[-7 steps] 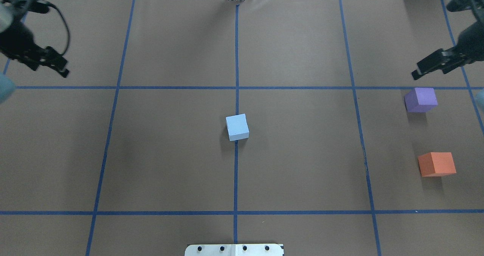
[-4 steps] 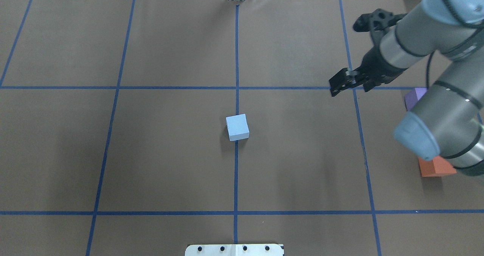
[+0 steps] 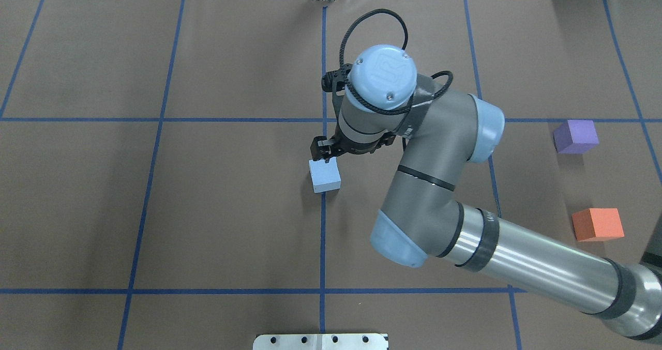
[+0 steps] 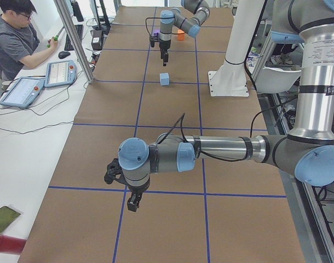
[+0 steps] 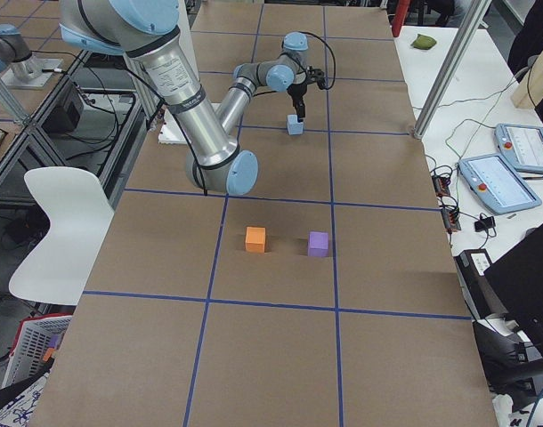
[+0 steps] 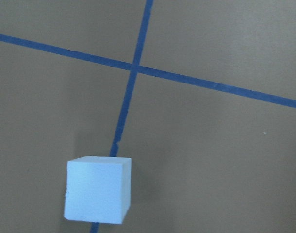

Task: Place blue block between orange and purple blocks
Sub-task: 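Reach the right gripper to the light blue cube while the left arm withdraws, then close the right gripper on the light blue cube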

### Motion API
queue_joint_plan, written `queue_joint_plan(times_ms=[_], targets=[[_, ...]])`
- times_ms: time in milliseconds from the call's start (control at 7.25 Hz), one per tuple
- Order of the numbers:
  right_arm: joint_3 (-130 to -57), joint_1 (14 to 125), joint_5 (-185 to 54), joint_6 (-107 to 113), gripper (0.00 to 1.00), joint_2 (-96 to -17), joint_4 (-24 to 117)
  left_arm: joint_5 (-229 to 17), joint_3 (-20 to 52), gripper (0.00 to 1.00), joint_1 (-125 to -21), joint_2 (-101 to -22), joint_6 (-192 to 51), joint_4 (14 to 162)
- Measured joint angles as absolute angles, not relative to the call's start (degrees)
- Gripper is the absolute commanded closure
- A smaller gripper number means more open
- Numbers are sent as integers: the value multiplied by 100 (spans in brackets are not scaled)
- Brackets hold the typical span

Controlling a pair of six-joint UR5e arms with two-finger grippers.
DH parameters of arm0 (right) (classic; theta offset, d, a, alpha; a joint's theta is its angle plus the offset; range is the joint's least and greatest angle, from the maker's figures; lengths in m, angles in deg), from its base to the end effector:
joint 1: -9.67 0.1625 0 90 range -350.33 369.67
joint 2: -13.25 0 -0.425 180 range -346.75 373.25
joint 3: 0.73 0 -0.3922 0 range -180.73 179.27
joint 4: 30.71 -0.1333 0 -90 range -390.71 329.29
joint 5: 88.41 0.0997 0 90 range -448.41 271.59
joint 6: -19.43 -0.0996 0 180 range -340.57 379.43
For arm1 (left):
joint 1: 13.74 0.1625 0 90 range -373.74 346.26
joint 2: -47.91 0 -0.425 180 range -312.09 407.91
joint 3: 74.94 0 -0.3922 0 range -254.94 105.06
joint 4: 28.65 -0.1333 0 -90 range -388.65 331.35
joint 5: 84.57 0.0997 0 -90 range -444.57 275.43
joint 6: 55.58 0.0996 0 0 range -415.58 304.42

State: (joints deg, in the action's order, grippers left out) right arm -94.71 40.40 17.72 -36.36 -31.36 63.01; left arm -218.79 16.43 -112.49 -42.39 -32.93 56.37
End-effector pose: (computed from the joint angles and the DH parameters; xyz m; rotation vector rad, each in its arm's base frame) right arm -0.5443 -0.4465 0.1589 0.2002 -0.8113 -0.1693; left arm -0.1376 -0.4743 0.6531 0.1563 0.7591 0.2081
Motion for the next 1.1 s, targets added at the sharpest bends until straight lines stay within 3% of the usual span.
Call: queue_joint_plan(times_ms=[414,690,966,1103], targets=[[-8506,3665,1280,-3806,0,-2759,5757,-21894,1658,0,-11270,-4201,-3324,5634],[-8272,3614,1221,-3812,3,-2771,5628,-21902,1668,0,-11270,-4176,-3375,5650],[-8178,3608,1223,-3925,99,-2805,5543,-21906,1673,0,-11270,-4168,-3407,5672],[-8162,3609,1243,-4079,100,-2809,5490,-21940,1672,0,-11270,-4163,-3409,5678]])
